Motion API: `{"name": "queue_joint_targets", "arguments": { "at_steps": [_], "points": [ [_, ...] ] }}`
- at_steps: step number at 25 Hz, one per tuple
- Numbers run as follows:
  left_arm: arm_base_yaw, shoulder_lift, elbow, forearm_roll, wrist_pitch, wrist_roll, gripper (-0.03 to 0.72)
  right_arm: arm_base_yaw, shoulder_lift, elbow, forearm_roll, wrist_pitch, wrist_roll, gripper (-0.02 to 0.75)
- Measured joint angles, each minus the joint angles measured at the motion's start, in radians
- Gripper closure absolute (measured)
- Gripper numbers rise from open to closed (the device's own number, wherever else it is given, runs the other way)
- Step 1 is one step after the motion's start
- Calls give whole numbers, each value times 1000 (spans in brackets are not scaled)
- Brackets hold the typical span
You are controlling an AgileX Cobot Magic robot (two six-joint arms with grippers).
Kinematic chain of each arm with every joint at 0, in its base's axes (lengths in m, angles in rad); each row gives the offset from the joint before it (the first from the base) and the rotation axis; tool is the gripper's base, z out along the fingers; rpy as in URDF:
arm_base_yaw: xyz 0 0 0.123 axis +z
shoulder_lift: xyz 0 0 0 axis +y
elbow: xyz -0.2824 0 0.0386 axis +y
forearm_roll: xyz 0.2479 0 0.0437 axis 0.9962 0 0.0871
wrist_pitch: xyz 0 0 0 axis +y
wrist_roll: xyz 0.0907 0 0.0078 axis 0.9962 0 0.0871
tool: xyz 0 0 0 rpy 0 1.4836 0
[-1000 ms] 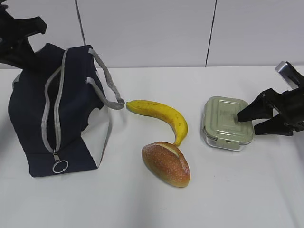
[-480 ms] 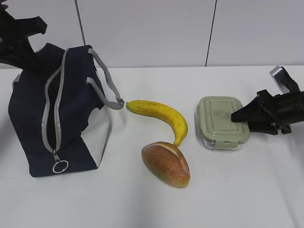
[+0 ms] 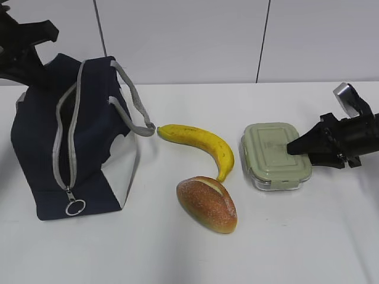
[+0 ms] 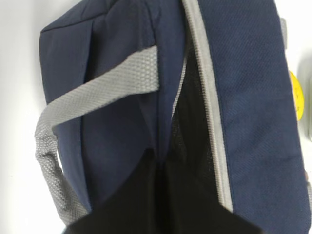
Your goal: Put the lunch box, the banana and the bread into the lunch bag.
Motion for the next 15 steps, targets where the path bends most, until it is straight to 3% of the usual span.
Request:
{"name": "queue_joint_targets", "arguments": {
  "at_steps": [9,15],
  "points": [
    [0,0,0,-79,-23,0,691,4,-22,-109,-12,35,92,388],
    [0,0,0,-119,-31,0,691,56,-93,-216,-26,47,254,388]
  ]
}}
